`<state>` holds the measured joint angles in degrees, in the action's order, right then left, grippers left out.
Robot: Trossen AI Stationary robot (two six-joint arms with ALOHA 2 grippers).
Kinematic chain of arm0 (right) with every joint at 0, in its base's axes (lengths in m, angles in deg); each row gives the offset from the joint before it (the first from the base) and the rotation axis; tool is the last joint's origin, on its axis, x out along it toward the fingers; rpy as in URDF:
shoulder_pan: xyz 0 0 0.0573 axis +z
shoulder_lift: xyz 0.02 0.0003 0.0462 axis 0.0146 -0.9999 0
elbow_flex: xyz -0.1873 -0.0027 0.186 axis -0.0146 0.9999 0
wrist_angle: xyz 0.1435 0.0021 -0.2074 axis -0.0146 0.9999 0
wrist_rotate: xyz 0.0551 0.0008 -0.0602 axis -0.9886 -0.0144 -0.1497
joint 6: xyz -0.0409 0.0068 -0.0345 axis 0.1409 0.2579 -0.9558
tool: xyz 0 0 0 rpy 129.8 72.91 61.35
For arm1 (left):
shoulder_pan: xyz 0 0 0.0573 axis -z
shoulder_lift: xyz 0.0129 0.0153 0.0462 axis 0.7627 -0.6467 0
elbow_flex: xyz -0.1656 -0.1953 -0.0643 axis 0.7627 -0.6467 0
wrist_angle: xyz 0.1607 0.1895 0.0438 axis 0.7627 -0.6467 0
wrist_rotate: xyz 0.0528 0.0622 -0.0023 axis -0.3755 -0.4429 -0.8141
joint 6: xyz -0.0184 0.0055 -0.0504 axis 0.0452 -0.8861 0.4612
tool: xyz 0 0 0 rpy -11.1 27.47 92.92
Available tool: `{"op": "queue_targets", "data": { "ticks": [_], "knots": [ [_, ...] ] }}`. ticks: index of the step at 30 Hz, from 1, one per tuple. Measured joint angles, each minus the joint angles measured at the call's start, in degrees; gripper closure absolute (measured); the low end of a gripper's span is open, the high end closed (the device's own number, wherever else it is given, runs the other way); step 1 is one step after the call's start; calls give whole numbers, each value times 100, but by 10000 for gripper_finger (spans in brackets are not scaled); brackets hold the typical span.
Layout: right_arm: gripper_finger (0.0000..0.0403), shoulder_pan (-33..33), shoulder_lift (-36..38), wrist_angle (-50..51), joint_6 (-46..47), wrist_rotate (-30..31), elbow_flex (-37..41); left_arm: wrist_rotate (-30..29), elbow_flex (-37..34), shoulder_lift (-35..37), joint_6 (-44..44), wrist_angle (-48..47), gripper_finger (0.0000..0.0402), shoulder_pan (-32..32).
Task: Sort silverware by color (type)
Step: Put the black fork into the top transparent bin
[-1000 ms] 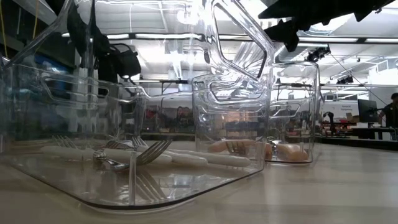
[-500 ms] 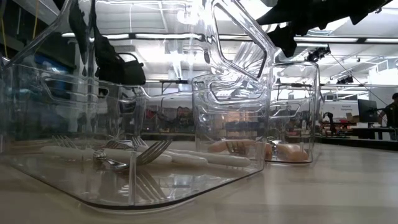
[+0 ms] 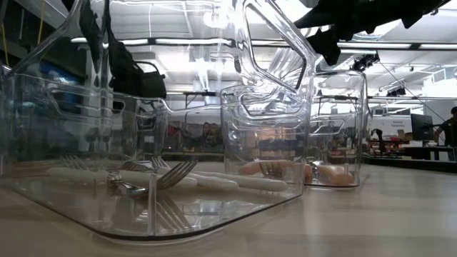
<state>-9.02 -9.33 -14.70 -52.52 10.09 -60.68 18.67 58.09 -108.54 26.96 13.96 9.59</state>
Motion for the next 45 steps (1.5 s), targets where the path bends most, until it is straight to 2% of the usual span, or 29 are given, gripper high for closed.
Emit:
{"op": "queue_targets", "data": {
  "ticks": [3,11,20,28,32,40,45],
  "knots": [
    [178,0,0,0,-16,0,-1,60,-11,77,-270,21,393,-4],
    [178,0,2,0,-35,2,-1,292,-36,417,-982,-93,398,-30],
    [178,0,2,0,6,2,-1,79,-37,890,-1681,-56,400,-31],
    [178,-1,2,0,6,2,-1,144,-33,1722,-3089,214,400,75],
    [178,0,2,0,6,2,-4,664,-33,2323,-3910,686,401,329],
    [178,0,2,0,9,2,-6,1081,-26,3446,-4098,1766,401,1111],
    [178,0,2,0,11,2,-6,1496,-24,3852,-4308,2492,401,1702]
  ]
}}
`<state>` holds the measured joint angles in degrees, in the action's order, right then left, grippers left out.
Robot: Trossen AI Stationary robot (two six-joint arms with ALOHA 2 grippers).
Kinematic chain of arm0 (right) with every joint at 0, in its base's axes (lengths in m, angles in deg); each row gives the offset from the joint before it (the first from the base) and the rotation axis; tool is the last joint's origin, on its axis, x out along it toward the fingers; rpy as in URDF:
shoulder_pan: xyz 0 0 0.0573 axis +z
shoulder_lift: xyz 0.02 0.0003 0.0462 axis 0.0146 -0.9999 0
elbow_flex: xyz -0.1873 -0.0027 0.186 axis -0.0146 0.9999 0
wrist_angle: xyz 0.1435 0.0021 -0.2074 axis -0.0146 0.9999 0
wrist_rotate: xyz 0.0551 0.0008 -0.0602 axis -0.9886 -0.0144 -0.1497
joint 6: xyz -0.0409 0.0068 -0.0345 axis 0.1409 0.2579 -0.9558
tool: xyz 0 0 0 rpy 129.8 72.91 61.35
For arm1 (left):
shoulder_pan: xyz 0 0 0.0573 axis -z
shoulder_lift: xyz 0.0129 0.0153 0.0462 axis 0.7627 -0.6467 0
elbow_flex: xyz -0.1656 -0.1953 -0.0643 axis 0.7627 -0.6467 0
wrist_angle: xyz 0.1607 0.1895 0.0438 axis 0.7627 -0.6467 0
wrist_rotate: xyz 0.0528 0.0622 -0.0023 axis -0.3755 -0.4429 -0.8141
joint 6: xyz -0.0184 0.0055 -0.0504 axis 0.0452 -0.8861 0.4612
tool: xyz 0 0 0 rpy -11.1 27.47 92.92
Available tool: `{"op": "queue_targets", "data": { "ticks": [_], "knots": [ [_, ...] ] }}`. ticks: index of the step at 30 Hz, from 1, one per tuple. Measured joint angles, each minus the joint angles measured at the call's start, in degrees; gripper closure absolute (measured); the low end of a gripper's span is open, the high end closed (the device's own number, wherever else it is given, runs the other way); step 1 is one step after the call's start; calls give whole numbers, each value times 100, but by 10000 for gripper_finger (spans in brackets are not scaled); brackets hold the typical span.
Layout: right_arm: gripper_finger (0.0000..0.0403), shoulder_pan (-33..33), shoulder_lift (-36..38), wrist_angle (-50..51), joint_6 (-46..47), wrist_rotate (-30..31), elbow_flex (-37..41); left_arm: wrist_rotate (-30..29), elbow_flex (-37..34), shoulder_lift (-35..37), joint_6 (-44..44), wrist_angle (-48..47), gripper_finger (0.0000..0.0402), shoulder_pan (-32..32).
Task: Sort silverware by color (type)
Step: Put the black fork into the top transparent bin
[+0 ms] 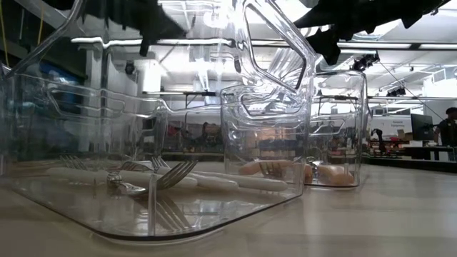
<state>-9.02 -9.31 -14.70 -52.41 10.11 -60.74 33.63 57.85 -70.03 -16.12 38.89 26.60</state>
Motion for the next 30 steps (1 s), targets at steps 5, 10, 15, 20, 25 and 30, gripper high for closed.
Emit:
{"op": "queue_targets", "data": {
  "ticks": [5,10,15,20,25,30],
  "knots": [
    [178,-1,1,-93,15,0,0,195,-42,102,-59,735,401,544],
    [178,-2,3,-305,3,0,-2,182,-801,97,212,2409,401,860],
    [178,0,4,-461,331,0,-2,167,-1478,99,516,3840,402,1108],
    [178,-1,4,-713,899,2,-2,251,-1585,97,-166,3938,401,1345],
    [178,-1,4,-732,898,1,-2,259,-1585,97,-201,3952,401,1391],
    [178,-1,1,-757,989,32,-2,229,-1583,95,-201,3953,401,1391]
  ]
}}
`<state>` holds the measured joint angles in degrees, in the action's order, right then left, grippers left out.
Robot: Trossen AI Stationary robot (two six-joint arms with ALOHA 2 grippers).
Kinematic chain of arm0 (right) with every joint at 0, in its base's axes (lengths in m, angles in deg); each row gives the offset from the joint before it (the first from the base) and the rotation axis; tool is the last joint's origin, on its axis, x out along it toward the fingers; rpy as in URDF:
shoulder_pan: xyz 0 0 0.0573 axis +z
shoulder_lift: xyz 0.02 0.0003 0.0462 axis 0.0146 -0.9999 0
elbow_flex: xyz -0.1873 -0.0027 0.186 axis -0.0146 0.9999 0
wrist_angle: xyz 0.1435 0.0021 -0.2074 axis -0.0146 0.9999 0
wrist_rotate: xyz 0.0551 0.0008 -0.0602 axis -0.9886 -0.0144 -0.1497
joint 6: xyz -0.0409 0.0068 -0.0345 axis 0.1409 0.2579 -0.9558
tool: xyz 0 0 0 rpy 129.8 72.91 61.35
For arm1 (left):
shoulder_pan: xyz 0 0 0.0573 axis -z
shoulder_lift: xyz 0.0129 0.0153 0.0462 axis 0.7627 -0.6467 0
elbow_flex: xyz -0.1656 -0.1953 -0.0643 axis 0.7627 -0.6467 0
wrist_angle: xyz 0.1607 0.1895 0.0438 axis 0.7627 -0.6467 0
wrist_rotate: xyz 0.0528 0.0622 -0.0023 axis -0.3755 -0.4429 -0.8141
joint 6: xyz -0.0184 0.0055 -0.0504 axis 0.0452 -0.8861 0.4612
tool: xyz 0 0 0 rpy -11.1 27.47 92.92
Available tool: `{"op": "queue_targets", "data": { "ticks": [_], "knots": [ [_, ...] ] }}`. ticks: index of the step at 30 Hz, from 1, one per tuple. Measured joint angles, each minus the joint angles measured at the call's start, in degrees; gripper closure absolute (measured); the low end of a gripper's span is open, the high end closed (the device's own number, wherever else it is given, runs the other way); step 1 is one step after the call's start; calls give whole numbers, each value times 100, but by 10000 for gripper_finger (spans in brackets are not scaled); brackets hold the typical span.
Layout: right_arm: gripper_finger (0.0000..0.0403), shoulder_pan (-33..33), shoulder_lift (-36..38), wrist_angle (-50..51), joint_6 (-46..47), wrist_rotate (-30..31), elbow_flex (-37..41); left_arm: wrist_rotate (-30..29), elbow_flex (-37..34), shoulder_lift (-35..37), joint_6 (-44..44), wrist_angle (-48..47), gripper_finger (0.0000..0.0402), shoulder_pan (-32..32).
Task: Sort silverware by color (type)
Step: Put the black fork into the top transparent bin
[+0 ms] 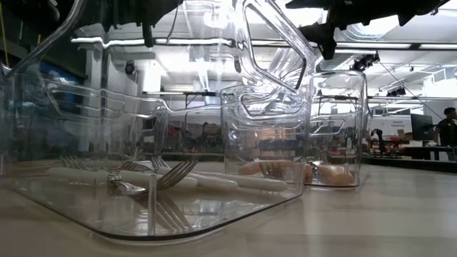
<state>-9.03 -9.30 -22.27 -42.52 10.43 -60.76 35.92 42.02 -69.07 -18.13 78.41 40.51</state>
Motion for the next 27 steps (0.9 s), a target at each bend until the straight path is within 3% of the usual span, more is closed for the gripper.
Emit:
{"op": "queue_targets", "data": {
  "ticks": [6,13,19,27],
  "knots": [
    [178,-1,-427,-565,218,89,0,-61,204,-407,194,-13,401,0],
    [178,-1,-1529,-1686,180,64,-227,19,1005,-1485,-46,1,401,151],
    [178,1,-2449,-1689,-342,-67,-924,93,1470,-2258,-11,1,401,179],
    [178,1,-3158,-1692,-594,-251,-1684,99,1746,-2576,-48,52,401,179]
  ]
}}
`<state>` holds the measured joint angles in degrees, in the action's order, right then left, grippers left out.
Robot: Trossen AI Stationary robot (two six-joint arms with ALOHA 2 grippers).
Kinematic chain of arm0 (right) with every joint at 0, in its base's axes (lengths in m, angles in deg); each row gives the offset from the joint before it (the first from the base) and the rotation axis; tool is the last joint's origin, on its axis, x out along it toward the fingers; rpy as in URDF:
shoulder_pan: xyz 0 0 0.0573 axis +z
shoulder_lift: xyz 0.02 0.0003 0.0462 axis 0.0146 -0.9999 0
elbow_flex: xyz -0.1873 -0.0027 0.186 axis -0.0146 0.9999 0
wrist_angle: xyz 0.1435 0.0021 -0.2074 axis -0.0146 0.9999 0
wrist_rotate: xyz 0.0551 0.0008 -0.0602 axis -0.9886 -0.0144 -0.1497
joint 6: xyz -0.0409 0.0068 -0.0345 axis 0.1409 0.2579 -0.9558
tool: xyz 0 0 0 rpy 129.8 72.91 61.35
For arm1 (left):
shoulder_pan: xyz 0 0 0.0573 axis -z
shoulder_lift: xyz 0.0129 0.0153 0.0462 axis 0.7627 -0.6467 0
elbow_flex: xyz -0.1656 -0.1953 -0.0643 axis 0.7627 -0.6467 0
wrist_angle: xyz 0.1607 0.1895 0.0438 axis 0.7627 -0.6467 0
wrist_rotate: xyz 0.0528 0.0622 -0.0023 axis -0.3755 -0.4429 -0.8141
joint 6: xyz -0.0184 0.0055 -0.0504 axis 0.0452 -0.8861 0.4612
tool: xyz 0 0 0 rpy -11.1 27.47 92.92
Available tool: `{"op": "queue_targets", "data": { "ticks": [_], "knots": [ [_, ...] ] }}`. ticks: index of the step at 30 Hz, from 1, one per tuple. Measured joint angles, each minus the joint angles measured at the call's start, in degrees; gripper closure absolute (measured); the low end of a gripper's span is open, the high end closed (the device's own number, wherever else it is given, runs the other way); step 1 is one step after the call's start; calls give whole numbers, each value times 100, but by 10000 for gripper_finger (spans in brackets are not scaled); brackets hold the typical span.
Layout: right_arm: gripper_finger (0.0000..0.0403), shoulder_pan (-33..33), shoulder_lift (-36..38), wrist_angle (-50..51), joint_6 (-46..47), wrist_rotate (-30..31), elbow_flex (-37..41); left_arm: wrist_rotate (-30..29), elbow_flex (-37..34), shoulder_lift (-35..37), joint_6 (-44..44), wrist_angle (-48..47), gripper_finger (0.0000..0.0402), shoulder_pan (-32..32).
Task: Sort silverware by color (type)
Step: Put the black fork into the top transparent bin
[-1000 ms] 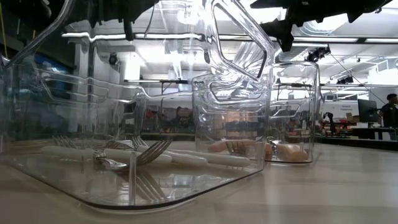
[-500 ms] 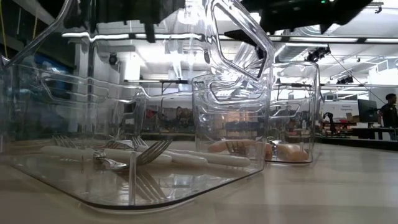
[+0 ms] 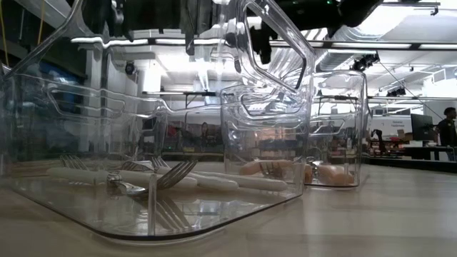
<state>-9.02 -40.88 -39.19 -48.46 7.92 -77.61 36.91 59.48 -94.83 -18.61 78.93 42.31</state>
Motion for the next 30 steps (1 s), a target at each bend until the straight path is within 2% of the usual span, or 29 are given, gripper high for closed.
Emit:
{"op": "queue_targets", "data": {
  "ticks": [5,8,11,16,18,22,26,30],
  "knots": [
    [182,0,-32,182,-51,-61,-121,-8,-8,1,-4,-8,401,-2],
    [204,0,-26,240,-35,-27,-121,-16,-8,1,-10,-5,402,-4],
    [248,-2,-24,268,2,-23,-121,-24,-8,1,-13,2,402,-35],
    [364,-2,-24,294,17,-20,-121,-38,-8,1,-12,13,401,-46],
    [391,-2,-24,307,0,-19,-121,-51,-8,1,2,6,399,-46],
    [375,0,-21,358,117,-11,-121,-40,-10,1,13,-24,382,-44],
    [394,0,-21,369,70,-19,-121,-39,-10,1,56,-73,359,-46],
    [392,-24,109,699,-82,-129,-117,168,-17,186,376,-360,326,-167]
  ]
}}
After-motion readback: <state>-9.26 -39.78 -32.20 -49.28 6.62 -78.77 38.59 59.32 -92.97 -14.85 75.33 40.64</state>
